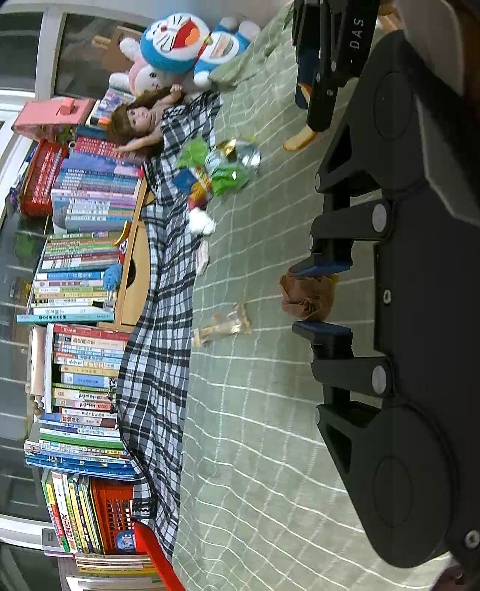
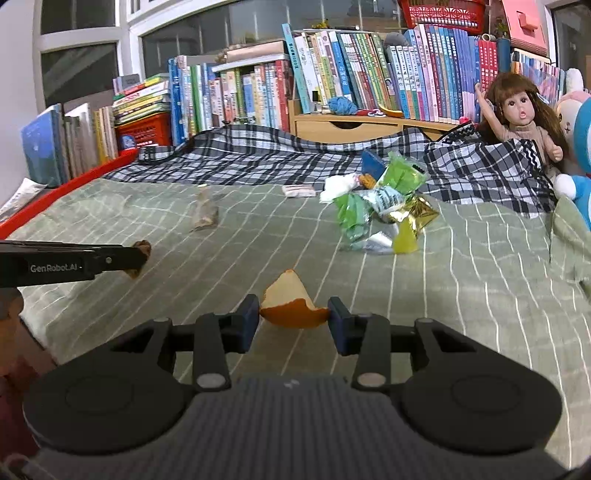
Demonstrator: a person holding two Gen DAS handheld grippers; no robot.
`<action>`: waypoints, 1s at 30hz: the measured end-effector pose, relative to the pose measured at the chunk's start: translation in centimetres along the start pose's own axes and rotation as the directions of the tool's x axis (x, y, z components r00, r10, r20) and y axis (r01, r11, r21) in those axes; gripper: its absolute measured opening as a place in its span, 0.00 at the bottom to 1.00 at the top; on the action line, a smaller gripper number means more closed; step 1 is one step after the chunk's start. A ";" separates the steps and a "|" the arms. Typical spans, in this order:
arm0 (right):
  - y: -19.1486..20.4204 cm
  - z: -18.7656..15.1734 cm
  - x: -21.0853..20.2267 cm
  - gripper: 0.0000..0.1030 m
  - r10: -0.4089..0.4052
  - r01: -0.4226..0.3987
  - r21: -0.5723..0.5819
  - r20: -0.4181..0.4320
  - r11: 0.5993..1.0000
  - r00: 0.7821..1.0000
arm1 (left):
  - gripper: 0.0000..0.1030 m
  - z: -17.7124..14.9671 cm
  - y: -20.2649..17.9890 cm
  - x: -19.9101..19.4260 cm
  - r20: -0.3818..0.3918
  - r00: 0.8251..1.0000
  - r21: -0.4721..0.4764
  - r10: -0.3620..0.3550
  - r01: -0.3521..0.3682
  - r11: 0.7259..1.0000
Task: Collect trash
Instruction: 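Carry the peel and apple slice off the bed below its edge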
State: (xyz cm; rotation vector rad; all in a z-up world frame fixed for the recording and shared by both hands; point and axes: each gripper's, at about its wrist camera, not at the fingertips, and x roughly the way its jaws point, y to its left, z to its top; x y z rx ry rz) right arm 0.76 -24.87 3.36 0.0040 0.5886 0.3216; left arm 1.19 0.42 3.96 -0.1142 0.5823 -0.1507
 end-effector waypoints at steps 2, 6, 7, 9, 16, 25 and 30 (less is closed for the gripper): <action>0.3 -0.7 -1.1 0.44 0.015 -0.015 0.006 0.001 1.000 1.000 | 0.23 -0.6 -0.3 -1.1 -0.003 1.000 0.001 -0.010 0.010 1.000; 1.1 -1.9 -3.3 0.44 0.045 -0.045 0.017 0.002 0.999 0.999 | 0.23 -2.0 -0.7 -3.5 -0.008 1.000 -0.008 -0.021 0.021 1.000; 1.3 -2.2 -3.8 0.44 0.053 -0.053 0.017 0.001 0.998 0.999 | 0.23 -2.4 -0.8 -4.2 -0.008 1.000 -0.007 -0.026 0.025 1.000; 1.7 -2.8 -4.9 0.44 0.067 -0.067 0.014 0.001 0.998 0.998 | 0.23 -3.2 -1.1 -5.4 -0.009 1.000 0.000 -0.030 0.030 1.000; 3.0 -5.1 -8.0 0.44 0.106 -0.106 0.000 -0.021 0.994 0.994 | 0.23 -5.9 -1.9 -8.8 -0.051 0.997 0.007 -0.057 0.058 0.998; 4.8 -8.9 -8.3 0.45 0.143 -0.153 -0.063 -0.139 0.986 0.980 | 0.24 -10.1 -2.6 -10.0 -0.173 0.983 0.035 -0.064 0.071 0.997; 5.2 -10.9 -6.5 0.45 0.141 -0.162 -0.067 -0.240 0.985 0.960 | 0.24 -12.6 -2.4 -8.2 -0.294 0.953 0.019 -0.072 0.082 0.996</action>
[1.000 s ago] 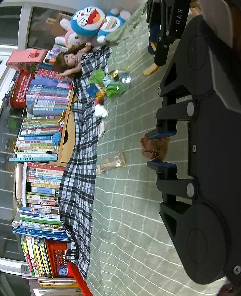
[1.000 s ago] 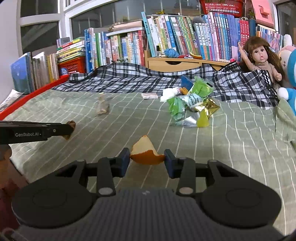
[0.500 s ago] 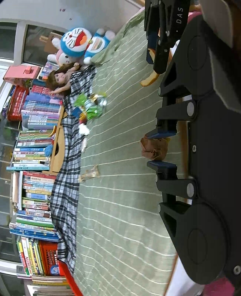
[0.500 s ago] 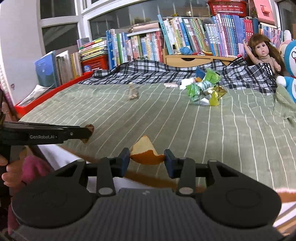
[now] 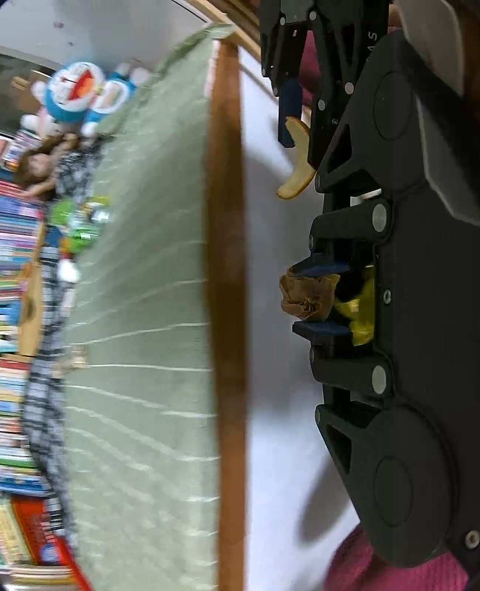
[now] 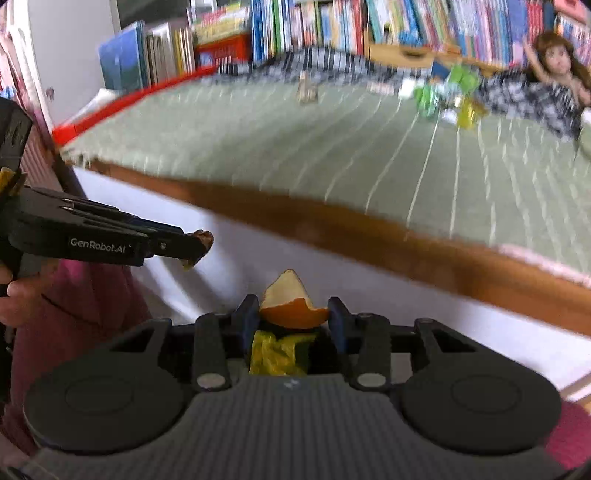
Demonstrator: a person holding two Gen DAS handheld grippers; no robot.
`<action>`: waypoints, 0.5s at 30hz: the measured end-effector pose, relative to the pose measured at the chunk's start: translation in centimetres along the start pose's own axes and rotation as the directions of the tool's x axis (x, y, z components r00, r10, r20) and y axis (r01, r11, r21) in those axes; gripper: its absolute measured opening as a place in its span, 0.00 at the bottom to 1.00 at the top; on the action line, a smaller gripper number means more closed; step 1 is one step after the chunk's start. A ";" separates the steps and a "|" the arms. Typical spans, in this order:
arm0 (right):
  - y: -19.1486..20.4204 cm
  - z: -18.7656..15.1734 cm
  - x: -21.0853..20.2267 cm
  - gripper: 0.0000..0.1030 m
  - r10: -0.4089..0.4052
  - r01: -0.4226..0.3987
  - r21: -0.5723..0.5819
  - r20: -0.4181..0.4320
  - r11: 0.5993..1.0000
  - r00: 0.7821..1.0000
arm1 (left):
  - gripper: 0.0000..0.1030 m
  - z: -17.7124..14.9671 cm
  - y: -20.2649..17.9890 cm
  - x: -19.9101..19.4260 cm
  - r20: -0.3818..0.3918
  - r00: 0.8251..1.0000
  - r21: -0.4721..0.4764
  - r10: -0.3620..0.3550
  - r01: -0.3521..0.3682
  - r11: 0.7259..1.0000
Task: Collect trash
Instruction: 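Carry the peel and apple slice off the bed below its edge, then open both grippers to drop the peel and apple slice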
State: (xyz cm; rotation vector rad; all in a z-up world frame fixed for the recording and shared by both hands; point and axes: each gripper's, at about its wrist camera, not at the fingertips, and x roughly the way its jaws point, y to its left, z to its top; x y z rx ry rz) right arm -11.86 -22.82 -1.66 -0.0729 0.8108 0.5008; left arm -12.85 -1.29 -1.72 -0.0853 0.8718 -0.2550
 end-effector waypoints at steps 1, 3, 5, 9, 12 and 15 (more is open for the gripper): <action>0.0 -0.2 0.4 0.45 0.001 -0.001 0.001 -0.017 1.000 1.000 | 0.24 -0.4 0.1 0.5 -0.022 1.000 -0.004 0.001 -0.001 1.000; 0.0 -0.7 1.2 0.45 -0.005 0.005 -0.004 -0.049 1.000 0.999 | 0.24 -1.2 0.2 1.6 -0.060 0.998 0.002 0.017 -0.017 1.000; 0.0 -1.2 2.1 0.45 -0.004 0.004 -0.003 -0.081 1.000 0.997 | 0.24 -1.9 0.2 2.6 -0.095 0.995 0.016 0.034 -0.032 0.999; -0.1 -1.9 3.4 0.45 -0.004 0.004 0.001 -0.127 1.000 0.992 | 0.24 -3.3 0.4 4.9 -0.167 0.984 0.016 0.054 -0.052 0.999; -0.3 -2.2 4.1 0.45 -0.006 0.007 0.007 -0.147 1.000 0.989 | 0.24 -4.3 0.5 6.3 -0.203 0.977 0.016 0.072 -0.070 0.997; -0.4 -2.5 4.5 0.45 -0.005 0.009 0.021 -0.160 1.000 0.987 | 0.24 -5.0 0.6 7.1 -0.227 0.971 0.011 0.076 -0.076 0.997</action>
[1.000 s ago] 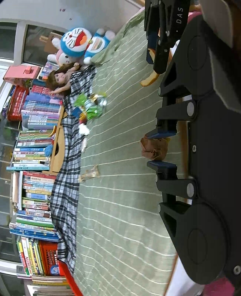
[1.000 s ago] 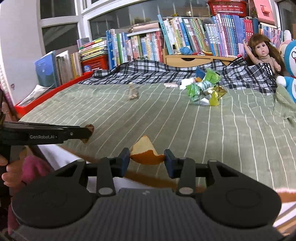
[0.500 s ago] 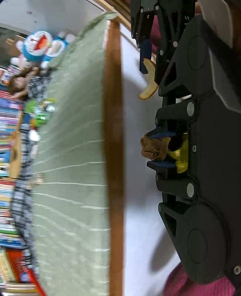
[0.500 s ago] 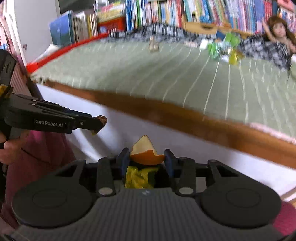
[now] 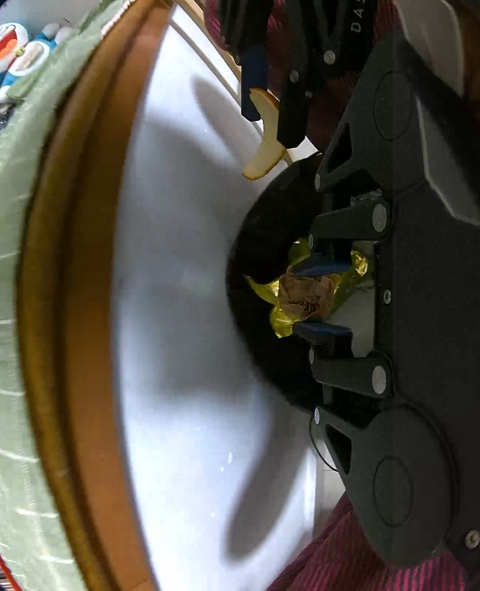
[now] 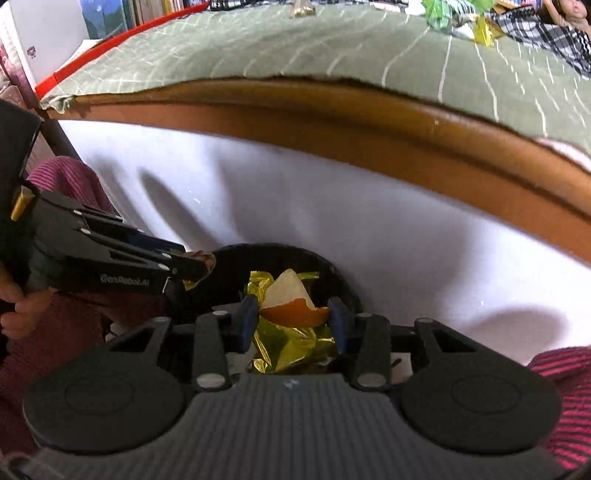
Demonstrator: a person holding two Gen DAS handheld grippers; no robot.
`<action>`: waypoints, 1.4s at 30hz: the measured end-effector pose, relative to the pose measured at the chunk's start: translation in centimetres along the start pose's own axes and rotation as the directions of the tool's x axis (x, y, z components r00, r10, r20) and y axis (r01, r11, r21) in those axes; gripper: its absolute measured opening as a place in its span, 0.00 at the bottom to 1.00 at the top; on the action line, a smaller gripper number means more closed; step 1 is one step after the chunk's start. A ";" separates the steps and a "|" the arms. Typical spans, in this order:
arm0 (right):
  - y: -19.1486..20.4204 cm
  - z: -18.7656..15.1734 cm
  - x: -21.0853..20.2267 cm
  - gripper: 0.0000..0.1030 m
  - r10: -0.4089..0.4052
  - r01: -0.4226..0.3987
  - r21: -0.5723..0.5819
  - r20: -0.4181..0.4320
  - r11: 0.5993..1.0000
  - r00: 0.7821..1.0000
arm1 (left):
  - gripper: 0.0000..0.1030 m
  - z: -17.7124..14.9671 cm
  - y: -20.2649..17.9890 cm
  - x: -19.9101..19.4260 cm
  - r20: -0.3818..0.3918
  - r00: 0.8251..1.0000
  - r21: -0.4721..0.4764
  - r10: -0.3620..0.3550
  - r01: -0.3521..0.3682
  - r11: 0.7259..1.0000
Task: Collect trash
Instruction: 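Open both grippers to drop the peel and apple slice, then raise both open grippers back over the bed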
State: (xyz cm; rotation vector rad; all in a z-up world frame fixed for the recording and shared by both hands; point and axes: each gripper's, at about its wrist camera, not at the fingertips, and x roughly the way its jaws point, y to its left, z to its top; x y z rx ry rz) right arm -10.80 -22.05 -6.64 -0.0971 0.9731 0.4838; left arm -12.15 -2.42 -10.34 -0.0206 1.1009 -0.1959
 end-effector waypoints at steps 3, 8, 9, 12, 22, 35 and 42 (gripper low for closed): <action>-0.3 -0.1 0.4 0.45 0.000 0.000 0.015 -0.008 1.000 1.000 | 0.24 -0.6 0.1 0.4 -0.012 1.000 0.003 0.002 -0.002 1.000; -0.2 -0.3 0.6 0.46 0.005 -0.005 0.028 -0.009 1.000 1.000 | 0.24 0.0 -0.4 0.9 -0.017 1.000 0.006 0.003 -0.003 1.000; -0.2 -0.2 0.6 0.46 0.006 -0.005 0.029 -0.008 1.000 1.000 | 0.24 0.0 -0.4 0.8 -0.017 1.000 0.006 0.003 -0.003 1.000; -0.3 -0.2 0.6 0.47 0.006 -0.006 0.031 -0.005 1.000 1.000 | 0.24 0.1 -0.6 0.5 -0.019 1.000 0.009 0.003 -0.003 1.000; -0.9 0.0 -0.1 0.60 0.005 -0.006 0.048 0.018 0.999 1.000 | 0.55 0.2 -0.4 0.5 0.000 1.000 0.010 0.019 -0.019 1.000; -1.5 2.5 -6.8 0.67 0.024 -0.040 0.066 0.222 0.997 0.975 | 0.77 2.5 -1.3 -6.8 0.198 0.980 0.154 -0.029 -0.002 0.988; -3.2 6.6 -10.3 0.69 -0.068 0.027 0.110 0.392 0.994 0.918 | 0.83 7.7 -0.9 -12.3 0.376 0.925 0.153 -0.060 0.001 0.988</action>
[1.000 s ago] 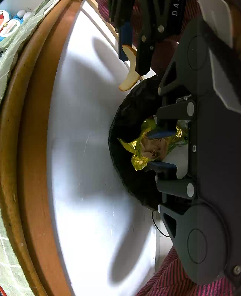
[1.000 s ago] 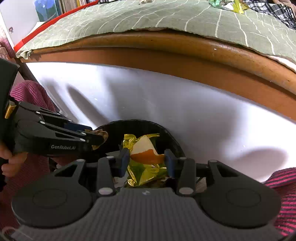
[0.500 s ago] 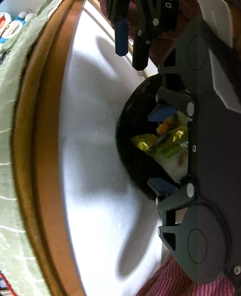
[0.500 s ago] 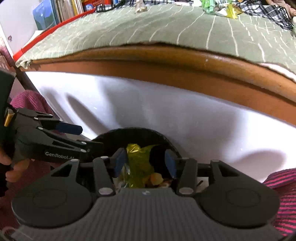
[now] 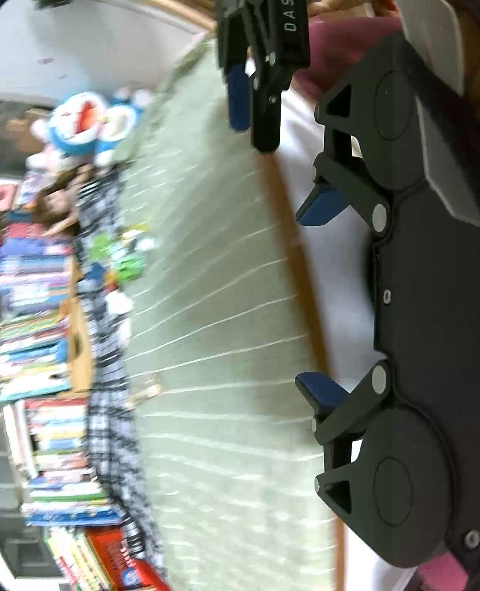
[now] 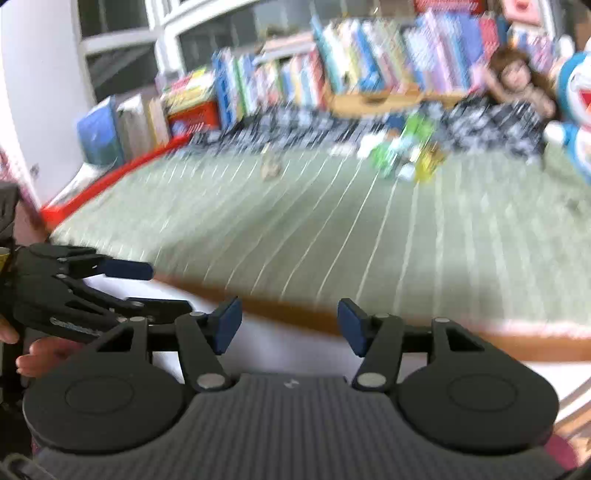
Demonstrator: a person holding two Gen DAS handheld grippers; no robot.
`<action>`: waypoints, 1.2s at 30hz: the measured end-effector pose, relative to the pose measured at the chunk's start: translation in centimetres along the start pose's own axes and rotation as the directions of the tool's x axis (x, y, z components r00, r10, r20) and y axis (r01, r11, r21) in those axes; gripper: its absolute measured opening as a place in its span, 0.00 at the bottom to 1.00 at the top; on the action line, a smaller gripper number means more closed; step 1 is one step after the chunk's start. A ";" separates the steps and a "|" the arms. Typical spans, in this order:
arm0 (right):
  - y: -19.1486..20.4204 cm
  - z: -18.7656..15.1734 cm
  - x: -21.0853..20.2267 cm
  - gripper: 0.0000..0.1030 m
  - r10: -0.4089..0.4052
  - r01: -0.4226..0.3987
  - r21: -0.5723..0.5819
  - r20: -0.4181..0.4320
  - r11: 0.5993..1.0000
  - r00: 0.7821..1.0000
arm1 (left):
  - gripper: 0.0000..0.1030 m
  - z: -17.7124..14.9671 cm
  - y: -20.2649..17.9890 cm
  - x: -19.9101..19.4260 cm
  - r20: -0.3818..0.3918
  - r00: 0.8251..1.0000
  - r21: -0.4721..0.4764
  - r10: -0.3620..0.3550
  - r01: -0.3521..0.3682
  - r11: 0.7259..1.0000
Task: Collect trash
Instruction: 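Raise both open grippers back over the bed, then grasp the clear snack wrapper with the left gripper while the right gripper grasps the green bag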
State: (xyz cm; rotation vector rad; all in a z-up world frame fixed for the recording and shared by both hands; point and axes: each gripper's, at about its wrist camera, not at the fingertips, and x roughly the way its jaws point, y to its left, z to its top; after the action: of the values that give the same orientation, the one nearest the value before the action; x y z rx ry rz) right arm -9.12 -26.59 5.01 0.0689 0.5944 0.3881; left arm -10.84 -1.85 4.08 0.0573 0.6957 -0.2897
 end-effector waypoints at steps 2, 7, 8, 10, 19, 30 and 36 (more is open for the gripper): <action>-1.1 1.3 0.1 0.70 -0.039 0.039 0.016 0.034 0.999 0.999 | 0.84 2.2 1.1 0.2 0.048 0.998 -0.040 0.044 -0.042 0.998; -3.5 4.6 2.0 0.73 -0.111 0.106 0.058 0.081 0.993 0.991 | 0.84 6.5 3.9 2.5 0.099 0.990 -0.143 0.099 -0.085 0.986; -4.0 5.3 2.5 0.73 -0.126 0.120 0.070 0.089 0.990 0.988 | 0.84 7.4 4.6 3.2 0.107 0.988 -0.161 0.113 -0.095 0.982; -4.9 6.4 3.5 0.73 -0.143 0.134 0.093 0.096 0.987 0.985 | 0.84 9.1 5.6 4.9 0.122 0.982 -0.188 0.144 -0.119 0.975; -9.7 11.3 9.4 0.72 -0.197 0.174 0.229 0.082 0.958 0.977 | 0.83 14.2 7.6 12.9 0.127 0.965 -0.209 0.229 -0.199 0.957; -11.1 14.4 17.4 0.67 -0.270 0.264 0.176 0.009 0.948 0.963 | 0.71 15.9 8.1 21.0 0.025 0.966 -0.195 0.256 -0.246 0.949; -10.9 15.4 21.3 0.63 -0.316 0.319 0.137 -0.050 0.938 0.948 | 0.55 16.2 9.1 23.4 -0.010 0.968 -0.227 0.250 -0.246 0.942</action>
State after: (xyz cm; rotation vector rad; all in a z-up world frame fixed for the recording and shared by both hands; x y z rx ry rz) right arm 19.25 -27.93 4.54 0.1035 0.6483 0.0313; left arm 18.85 -1.26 1.19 -0.0755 0.6909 0.0327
